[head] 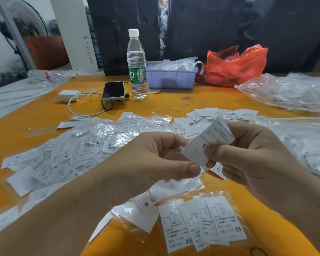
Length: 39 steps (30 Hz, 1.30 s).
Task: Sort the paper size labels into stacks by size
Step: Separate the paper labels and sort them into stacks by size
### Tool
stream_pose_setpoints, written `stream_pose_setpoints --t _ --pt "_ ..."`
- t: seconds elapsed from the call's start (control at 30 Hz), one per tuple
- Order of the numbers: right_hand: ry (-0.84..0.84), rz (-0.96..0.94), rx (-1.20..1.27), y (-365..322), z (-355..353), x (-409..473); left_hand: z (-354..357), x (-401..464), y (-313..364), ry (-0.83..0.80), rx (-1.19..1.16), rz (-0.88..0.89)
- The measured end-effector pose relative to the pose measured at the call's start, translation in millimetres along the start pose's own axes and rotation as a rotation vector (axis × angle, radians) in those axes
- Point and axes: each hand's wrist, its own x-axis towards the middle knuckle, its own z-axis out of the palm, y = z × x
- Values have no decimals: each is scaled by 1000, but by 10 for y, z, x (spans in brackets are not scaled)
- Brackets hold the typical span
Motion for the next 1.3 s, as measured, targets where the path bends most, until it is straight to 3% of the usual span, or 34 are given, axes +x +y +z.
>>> stream_pose_setpoints --t 0.3,0.57,0.97,1.3 --pt "-28 -123 71 0 48 -25 6 -7 9 -34 -93 41" --pt "36 -64 -15 -10 6 -16 -5 0 35 21 -124 37" --pt "-116 -11 -57 5 19 0 18 -20 39 -83 -56 15" --pt "-184 30 30 41 6 -4 6 5 10 -64 -35 22"
